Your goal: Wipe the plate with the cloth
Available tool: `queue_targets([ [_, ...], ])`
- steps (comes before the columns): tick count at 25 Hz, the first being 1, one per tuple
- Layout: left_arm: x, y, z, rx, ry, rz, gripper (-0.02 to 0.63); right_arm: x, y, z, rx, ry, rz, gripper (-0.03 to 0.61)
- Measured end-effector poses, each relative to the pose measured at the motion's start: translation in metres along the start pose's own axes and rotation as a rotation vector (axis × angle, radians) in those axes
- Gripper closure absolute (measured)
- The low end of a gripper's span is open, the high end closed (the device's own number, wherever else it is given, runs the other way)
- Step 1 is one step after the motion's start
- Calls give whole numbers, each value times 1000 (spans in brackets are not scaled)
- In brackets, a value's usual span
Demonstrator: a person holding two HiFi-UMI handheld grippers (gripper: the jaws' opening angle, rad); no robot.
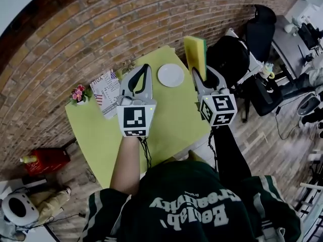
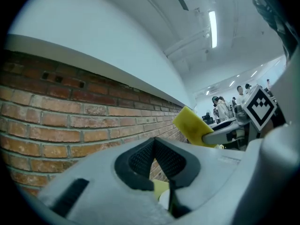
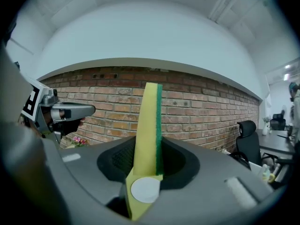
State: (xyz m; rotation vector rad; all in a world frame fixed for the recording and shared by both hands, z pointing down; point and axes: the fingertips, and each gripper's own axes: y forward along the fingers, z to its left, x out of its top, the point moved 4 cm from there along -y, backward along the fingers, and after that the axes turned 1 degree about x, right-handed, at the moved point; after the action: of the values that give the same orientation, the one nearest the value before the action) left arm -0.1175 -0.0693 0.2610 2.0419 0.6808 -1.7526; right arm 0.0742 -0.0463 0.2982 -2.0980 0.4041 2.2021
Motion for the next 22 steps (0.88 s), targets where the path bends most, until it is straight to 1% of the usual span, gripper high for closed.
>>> queue_targets([
  [4, -13, 7, 14, 8, -13, 23, 606, 1, 22, 4, 13, 37, 1, 456],
  [6, -19, 10, 20, 14, -18, 33, 606, -1, 32, 7, 23, 38, 14, 457],
  [10, -32, 23, 28, 8, -19, 47, 606, -8, 53, 6, 14, 43, 37, 456],
  [13, -44, 30, 30, 8, -43, 65, 606, -19, 62, 3, 0, 54, 74, 456],
  [15, -51, 36, 30, 3, -54, 69, 607, -27, 67, 0, 2, 94, 97, 456],
  [18, -60, 43, 30, -2, -65, 59, 612, -39, 77, -5, 19, 190, 112, 451],
  [19, -63, 45, 30, 3, -68, 60, 614, -42, 81, -5, 31, 199, 120, 451],
  [22, -73, 50, 33, 29, -86, 73, 615, -54, 96, -6, 67, 162, 175, 451],
])
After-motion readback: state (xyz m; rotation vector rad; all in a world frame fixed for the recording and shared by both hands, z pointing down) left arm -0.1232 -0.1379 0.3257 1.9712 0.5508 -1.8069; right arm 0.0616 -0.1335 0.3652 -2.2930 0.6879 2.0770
